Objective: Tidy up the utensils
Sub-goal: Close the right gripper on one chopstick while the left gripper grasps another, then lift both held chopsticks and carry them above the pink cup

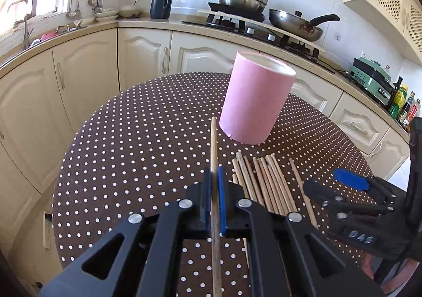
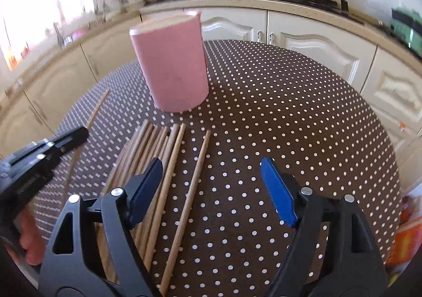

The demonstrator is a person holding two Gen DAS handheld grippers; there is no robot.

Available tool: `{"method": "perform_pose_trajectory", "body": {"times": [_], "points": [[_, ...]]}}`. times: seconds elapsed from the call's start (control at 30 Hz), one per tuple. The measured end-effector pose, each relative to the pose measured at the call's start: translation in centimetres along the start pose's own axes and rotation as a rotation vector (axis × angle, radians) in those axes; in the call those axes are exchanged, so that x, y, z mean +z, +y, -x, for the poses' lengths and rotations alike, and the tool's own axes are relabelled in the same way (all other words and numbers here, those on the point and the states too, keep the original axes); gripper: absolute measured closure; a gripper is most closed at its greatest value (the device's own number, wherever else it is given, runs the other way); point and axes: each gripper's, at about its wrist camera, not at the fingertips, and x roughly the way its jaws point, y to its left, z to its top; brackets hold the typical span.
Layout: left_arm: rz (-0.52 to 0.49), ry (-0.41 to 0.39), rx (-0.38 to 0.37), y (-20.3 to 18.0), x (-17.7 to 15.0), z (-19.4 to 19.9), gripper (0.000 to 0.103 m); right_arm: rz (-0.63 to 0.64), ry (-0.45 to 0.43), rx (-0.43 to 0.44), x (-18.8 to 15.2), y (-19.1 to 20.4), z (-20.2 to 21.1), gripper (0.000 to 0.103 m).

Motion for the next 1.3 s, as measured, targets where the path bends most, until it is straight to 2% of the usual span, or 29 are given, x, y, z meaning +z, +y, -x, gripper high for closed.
{"method": "perform_pose_trajectory", "body": {"times": [0.03,0.07,0.1,0.13,0.17,0.23,0.3,0.47,0.53,0.67,0.77,1.07,1.17,1.3], "points": [[0.001,0.007,-0.005,0.0,-0.1,-0.1,0.097,0.038,0.040,-0.019,0.0,0.7,-0.8,0.027],[0.001,0.013,-0.008,0.0,-0.1,-0.3,0.097,0.053,0.065,-0.029,-0.1,0.9,-1.5,0.037],[-0.001,0.019,-0.010,0.0,-0.2,-0.4,0.097,0.053,0.072,-0.017,0.0,0.9,-1.9,0.049],[-0.001,0.025,-0.014,0.0,-0.2,-0.5,0.097,0.046,0.075,-0.016,0.2,0.9,-2.1,0.067],[-0.001,0.027,-0.018,-0.1,-0.3,-0.5,0.097,0.058,0.077,-0.056,0.4,1.1,-2.3,0.080],[-0.006,0.025,-0.028,-0.2,-0.4,-0.5,0.097,0.061,0.076,-0.059,0.5,1.1,-2.5,0.083],[-0.013,0.021,-0.033,-0.4,-0.4,-0.4,0.097,0.059,0.075,-0.060,0.5,0.8,-2.6,0.094],[-0.018,0.020,-0.039,-0.7,-0.4,-0.5,0.097,-0.040,0.065,0.058,0.2,-1.4,-2.3,0.097],[-0.014,0.014,-0.033,-0.8,-0.3,-0.4,0.097,-0.104,0.035,0.118,0.0,-2.4,-1.5,0.097],[-0.011,0.003,-0.046,-1.0,0.1,-0.2,0.097,-0.166,-0.030,0.150,-0.1,-3.5,0.0,0.097],[-0.008,-0.012,-0.084,-1.3,0.6,0.4,0.097,-0.183,-0.078,0.180,-0.1,-4.1,1.3,0.097],[-0.029,-0.112,-0.086,-2.1,1.8,3.1,0.097,-0.188,-0.237,0.149,1.7,-5.2,6.2,0.097],[-0.026,-0.141,-0.096,-2.3,2.4,3.8,0.097,-0.211,-0.264,0.113,2.4,-5.4,7.3,0.097],[-0.035,-0.178,-0.101,-2.8,3.3,4.6,0.097,-0.230,-0.305,0.106,3.6,-5.8,7.8,0.097]]}}
